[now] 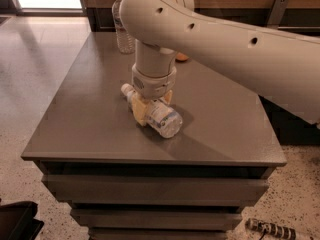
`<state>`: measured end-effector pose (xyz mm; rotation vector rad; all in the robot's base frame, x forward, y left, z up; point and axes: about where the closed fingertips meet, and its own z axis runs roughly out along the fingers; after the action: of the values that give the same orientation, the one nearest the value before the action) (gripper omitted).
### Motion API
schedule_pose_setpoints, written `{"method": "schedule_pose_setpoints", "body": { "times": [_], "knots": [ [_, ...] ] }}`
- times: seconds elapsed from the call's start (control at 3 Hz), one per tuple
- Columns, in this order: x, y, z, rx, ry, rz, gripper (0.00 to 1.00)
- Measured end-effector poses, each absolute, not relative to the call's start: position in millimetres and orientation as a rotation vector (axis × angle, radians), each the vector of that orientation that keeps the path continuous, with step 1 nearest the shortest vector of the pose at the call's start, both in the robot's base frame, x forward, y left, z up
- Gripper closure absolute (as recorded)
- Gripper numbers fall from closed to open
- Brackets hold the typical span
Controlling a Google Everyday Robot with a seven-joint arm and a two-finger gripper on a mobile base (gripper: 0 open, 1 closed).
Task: Place blue plastic bottle upright
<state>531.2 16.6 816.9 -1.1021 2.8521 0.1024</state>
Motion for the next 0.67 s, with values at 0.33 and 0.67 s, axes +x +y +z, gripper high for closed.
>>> {"method": "schedule_pose_setpoints", "body": {
  "times": [0.33,0.67],
  "knots": [
    [531.0,17.1,816.8,-1.103,2.85,0.102,1.0],
    [531.0,17.1,816.8,-1.103,2.85,0.102,1.0]
  ]
}}
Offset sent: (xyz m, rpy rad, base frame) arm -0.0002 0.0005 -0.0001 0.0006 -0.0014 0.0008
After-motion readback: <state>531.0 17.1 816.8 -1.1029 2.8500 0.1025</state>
